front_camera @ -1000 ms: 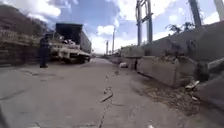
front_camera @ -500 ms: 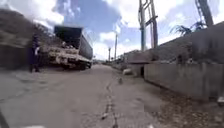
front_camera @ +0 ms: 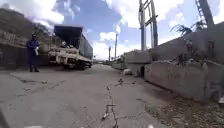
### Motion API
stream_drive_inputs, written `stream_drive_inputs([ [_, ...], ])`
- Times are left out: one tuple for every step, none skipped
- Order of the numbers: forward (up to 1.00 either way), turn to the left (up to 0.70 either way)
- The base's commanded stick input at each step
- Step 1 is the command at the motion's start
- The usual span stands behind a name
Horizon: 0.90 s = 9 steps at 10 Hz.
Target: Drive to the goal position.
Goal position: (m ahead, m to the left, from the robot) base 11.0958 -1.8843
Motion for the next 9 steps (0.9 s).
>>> stream_drive_inputs([
  [0.0,0.38],
  [0.0,0.45],
  [0.0,0.45],
  [0.0,0.45],
  [0.0,0.45],
  [0.0,0.45],
  [0.0,0.45],
  [0.0,0.45],
  [0.0,0.45],
])
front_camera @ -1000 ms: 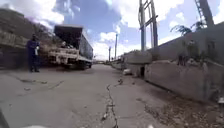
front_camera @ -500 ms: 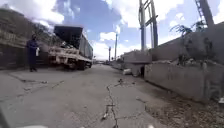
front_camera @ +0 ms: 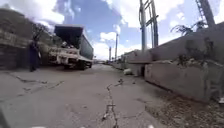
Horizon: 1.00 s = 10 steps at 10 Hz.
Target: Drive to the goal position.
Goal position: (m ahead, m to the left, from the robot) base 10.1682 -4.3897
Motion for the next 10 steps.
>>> stream_drive_inputs([
  [0.0,0.45],
  [0.0,0.45],
  [0.0,0.45],
  [0.0,0.45],
  [0.0,0.45],
  [0.0,0.41],
  [0.0,0.06],
  [0.0,0.0],
  [0.0,0.0],
  [0.0,0.0],
])
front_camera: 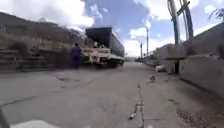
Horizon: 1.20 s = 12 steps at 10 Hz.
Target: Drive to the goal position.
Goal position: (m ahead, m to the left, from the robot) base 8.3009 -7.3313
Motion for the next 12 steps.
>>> stream_drive_inputs([
  [0.0,0.0],
  [0.0,0.0],
  [0.0,0.0],
  [0.0,0.0],
  [0.0,0.0],
  [0.0,0.0],
  [0.0,-0.32],
  [0.0,-0.45],
  [0.0,-0.45],
  [0.0,-0.45],
  [0.0,-0.45],
  [0.0,-0.45],
])
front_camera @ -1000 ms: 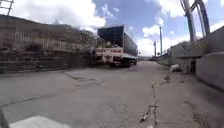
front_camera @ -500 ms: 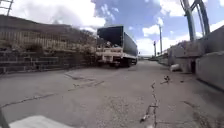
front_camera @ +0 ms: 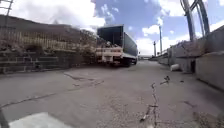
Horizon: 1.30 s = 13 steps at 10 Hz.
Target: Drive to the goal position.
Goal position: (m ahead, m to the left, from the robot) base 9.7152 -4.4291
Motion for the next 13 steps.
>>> stream_drive_inputs([
  [0.0,-0.45],
  [0.0,-0.45],
  [0.0,-0.45],
  [0.0,-0.45],
  [0.0,-0.36],
  [0.0,-0.08],
  [0.0,0.0],
  [0.0,0.0],
  [0.0,0.0],
  [0.0,0.0],
  [0.0,0.0],
  [0.0,0.0],
  [0.63,0.0],
])
